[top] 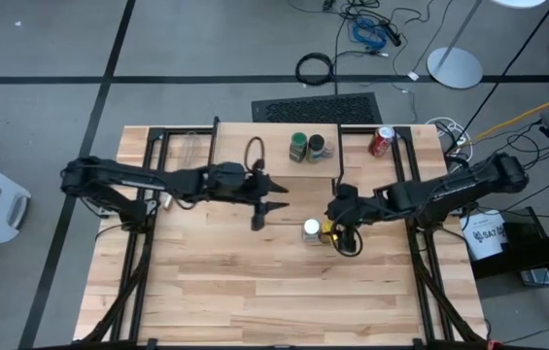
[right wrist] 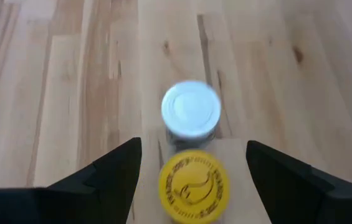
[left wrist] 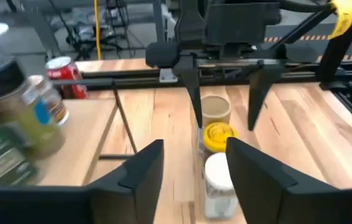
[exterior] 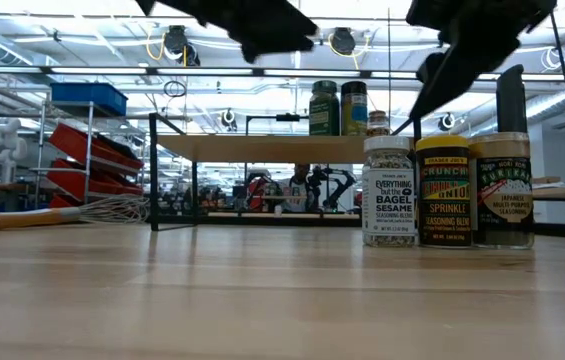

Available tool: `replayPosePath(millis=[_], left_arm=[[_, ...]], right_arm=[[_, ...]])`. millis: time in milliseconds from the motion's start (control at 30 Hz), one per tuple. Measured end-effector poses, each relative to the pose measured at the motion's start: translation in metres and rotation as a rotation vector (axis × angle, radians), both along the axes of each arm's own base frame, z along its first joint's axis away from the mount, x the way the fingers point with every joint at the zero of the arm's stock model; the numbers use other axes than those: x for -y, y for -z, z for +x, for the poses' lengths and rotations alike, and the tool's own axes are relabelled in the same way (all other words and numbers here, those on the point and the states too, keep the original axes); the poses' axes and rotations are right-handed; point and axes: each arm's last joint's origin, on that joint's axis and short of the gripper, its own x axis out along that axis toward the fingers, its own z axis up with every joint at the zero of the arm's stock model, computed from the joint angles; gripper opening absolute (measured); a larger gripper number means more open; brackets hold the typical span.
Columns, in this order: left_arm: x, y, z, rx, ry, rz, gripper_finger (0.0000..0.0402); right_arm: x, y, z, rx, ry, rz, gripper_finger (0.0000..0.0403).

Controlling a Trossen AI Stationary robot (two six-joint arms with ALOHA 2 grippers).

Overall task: Shelf spices
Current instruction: Put the white seasoning bottle on the shelf

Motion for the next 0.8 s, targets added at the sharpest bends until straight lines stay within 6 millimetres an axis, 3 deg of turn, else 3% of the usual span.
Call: replayPosePath(millis=[167, 367, 633, 800], left_arm=[[0.015, 0.018, 0.024, 0.07, 0.063, 0.054, 0.02], [0.036, 0.039, 0.039, 0.077, 0.097, 0.09, 0.0201], [0.039, 0.06, 0.047, 0.01, 0.027, -0.088, 0.0201], [0.04, 0.068, 0.05, -0.002, 0.031, -0.093, 0.0205]], right_arm=[[-0.004, 0.003, -0.002, -0.005, -0.008, 0.009, 0.0276], [-0.01, 0.004, -0.004, -0.021, -0.034, 0.006, 0.0276], [-0.013, -0.007, -0.016, 0.009, -0.021, 0.046, 0.0276], [-0.014, -0.021, -0.031, 0.066, -0.022, 0.095, 0.0276]])
